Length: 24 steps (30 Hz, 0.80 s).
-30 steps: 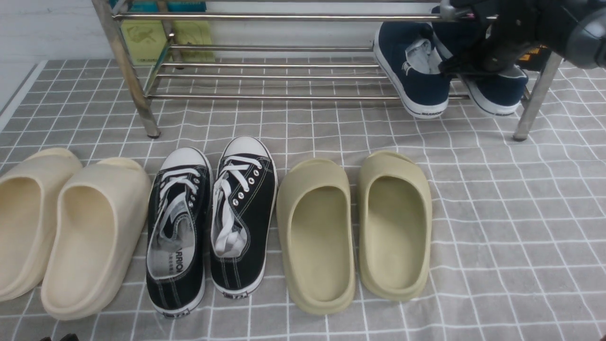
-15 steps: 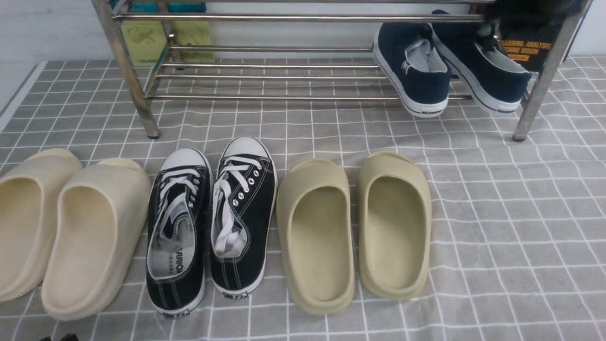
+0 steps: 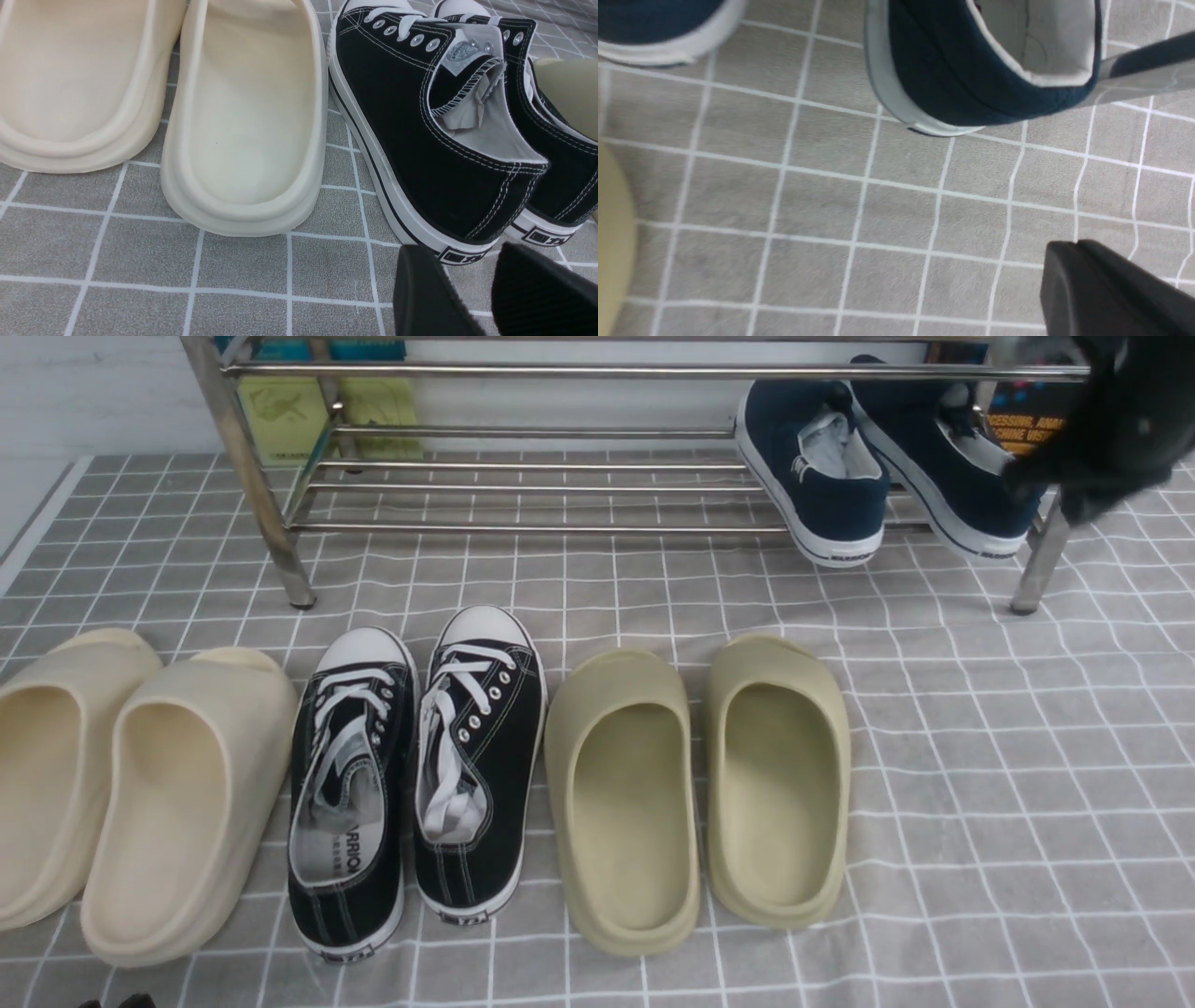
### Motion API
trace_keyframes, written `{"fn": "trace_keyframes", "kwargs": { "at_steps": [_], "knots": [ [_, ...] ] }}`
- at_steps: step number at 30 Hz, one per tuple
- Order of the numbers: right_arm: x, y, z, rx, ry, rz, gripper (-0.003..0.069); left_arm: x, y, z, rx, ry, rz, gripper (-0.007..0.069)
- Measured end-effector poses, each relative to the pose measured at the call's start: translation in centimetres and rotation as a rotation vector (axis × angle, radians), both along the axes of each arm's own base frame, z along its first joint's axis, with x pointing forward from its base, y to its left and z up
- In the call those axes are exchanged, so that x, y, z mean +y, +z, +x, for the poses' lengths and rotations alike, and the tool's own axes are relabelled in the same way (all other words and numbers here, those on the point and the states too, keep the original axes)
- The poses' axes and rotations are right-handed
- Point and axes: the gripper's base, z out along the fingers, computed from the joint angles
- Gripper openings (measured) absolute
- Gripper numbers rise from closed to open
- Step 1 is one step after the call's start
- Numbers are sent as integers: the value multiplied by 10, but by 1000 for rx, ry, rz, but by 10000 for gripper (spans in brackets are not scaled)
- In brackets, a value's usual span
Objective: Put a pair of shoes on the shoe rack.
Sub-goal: Use the right arm to put a shoe into the shoe rack
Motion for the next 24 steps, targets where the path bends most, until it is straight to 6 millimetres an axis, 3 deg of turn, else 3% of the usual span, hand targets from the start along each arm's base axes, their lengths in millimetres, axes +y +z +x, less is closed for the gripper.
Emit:
{"fn": "trace_keyframes", "kwargs": {
  "at_steps": [8, 19, 21, 24],
  "knots": [
    [8, -47, 25, -78, 10, 26, -3, 0, 0, 0, 0, 0, 0, 239],
    [47, -49, 23, -98, 53, 76, 34, 0, 0, 0, 0, 0, 0, 239],
    [47, -49, 23, -97, 46, 76, 88, 0, 0, 0, 0, 0, 0, 239],
    [45, -49, 23, -95, 44, 53, 254, 0, 0, 0, 0, 0, 0, 239]
  ]
}}
